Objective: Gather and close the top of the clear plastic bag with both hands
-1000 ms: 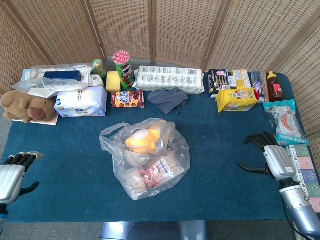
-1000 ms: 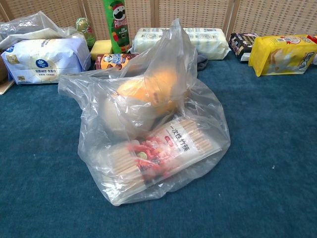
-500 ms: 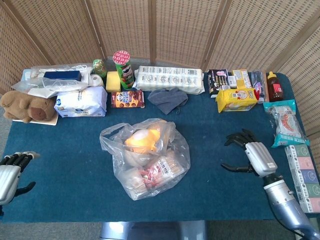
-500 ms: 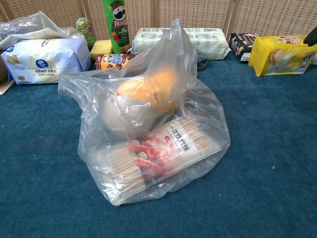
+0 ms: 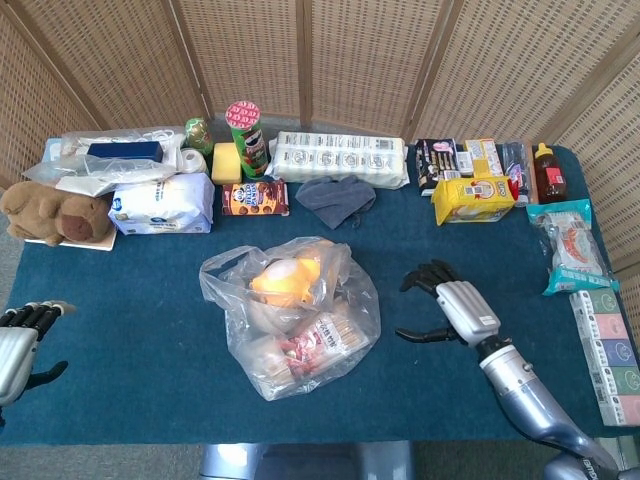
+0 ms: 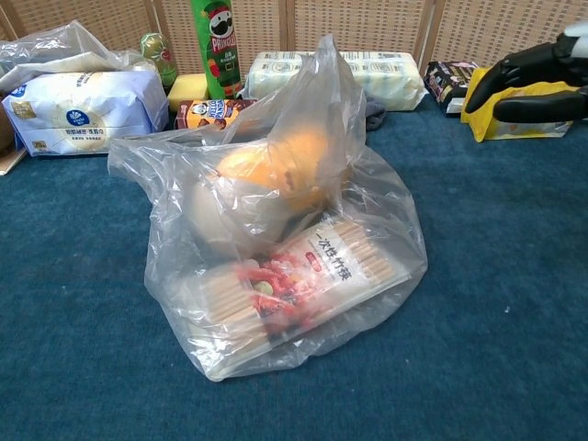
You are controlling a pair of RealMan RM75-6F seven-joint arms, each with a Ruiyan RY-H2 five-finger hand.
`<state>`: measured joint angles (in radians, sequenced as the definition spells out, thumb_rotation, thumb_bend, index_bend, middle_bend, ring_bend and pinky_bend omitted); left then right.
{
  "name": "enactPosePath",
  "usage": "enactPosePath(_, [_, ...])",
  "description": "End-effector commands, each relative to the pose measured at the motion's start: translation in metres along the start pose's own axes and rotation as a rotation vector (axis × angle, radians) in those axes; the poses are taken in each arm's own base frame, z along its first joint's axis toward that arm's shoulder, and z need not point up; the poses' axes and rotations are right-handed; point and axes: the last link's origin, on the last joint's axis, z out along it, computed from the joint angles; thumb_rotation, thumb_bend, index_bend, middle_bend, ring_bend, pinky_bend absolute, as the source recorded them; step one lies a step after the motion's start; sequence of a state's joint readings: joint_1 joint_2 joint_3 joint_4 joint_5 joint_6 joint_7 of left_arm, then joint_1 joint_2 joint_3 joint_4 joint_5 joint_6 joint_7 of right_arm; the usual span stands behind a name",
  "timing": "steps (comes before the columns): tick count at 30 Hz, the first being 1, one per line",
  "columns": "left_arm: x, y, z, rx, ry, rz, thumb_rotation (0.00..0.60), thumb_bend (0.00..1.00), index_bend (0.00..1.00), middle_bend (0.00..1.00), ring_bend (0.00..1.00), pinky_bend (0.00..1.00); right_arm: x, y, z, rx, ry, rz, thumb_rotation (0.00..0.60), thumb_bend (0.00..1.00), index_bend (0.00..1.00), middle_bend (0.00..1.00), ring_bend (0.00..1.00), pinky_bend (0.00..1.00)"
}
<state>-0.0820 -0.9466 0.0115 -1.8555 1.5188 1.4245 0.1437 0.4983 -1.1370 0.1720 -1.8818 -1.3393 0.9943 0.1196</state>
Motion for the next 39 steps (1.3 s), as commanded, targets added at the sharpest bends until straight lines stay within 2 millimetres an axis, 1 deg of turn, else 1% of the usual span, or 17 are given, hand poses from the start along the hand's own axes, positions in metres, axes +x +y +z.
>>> enactPosePath(1, [-0.001, -0.002, 0.001, 0.004, -0.005, 0.000, 0.600, 0.16, 0.26, 0.29, 0.25, 0.26, -0.007, -0.012, 0.013, 0.014, -0.021, 0.054, 0.206, 0.09, 0.30, 0.23, 0.11, 0.00])
enactPosePath(6, [-0.006, -0.004, 0.004, 0.011, -0.015, -0.007, 0.600, 0.16, 0.26, 0.29, 0.25, 0.26, -0.012, -0.029, 0.028, 0.037, -0.043, 0.127, 0.212, 0.09, 0.29, 0.23, 0.11, 0.00])
enactPosePath(10, [-0.009, -0.006, 0.006, 0.016, -0.023, -0.013, 0.600, 0.16, 0.26, 0.29, 0.25, 0.26, -0.014, -0.039, 0.035, 0.056, -0.057, 0.154, 0.209, 0.09, 0.26, 0.23, 0.11, 0.00])
enactPosePath(15, [-0.011, -0.008, 0.009, 0.018, -0.026, -0.015, 0.600, 0.16, 0.26, 0.29, 0.25, 0.26, -0.017, -0.044, 0.037, 0.070, -0.074, 0.184, 0.206, 0.09, 0.22, 0.22, 0.11, 0.00])
enactPosePath(21, [-0.011, -0.010, 0.010, 0.019, -0.026, -0.013, 0.600, 0.16, 0.26, 0.29, 0.25, 0.26, -0.021, -0.050, 0.038, 0.094, -0.097, 0.209, 0.207, 0.09, 0.21, 0.21, 0.11, 0.00])
enactPosePath(27, [-0.013, -0.013, 0.009, 0.027, -0.027, -0.021, 0.600, 0.16, 0.26, 0.29, 0.25, 0.26, -0.027, -0.062, 0.039, 0.114, -0.137, 0.269, 0.208, 0.09, 0.21, 0.21, 0.11, 0.00])
enactPosePath(30, [-0.014, -0.016, 0.008, 0.035, -0.032, -0.023, 0.600, 0.16, 0.26, 0.29, 0.25, 0.26, -0.030, -0.072, 0.041, 0.130, -0.161, 0.319, 0.208, 0.09, 0.22, 0.21, 0.11, 0.00])
enactPosePath(39, [-0.015, -0.021, 0.006, 0.044, -0.029, -0.031, 0.600, 0.16, 0.26, 0.29, 0.25, 0.26, -0.038, -0.093, 0.046, 0.155, -0.226, 0.430, 0.209, 0.09, 0.23, 0.22, 0.11, 0.00])
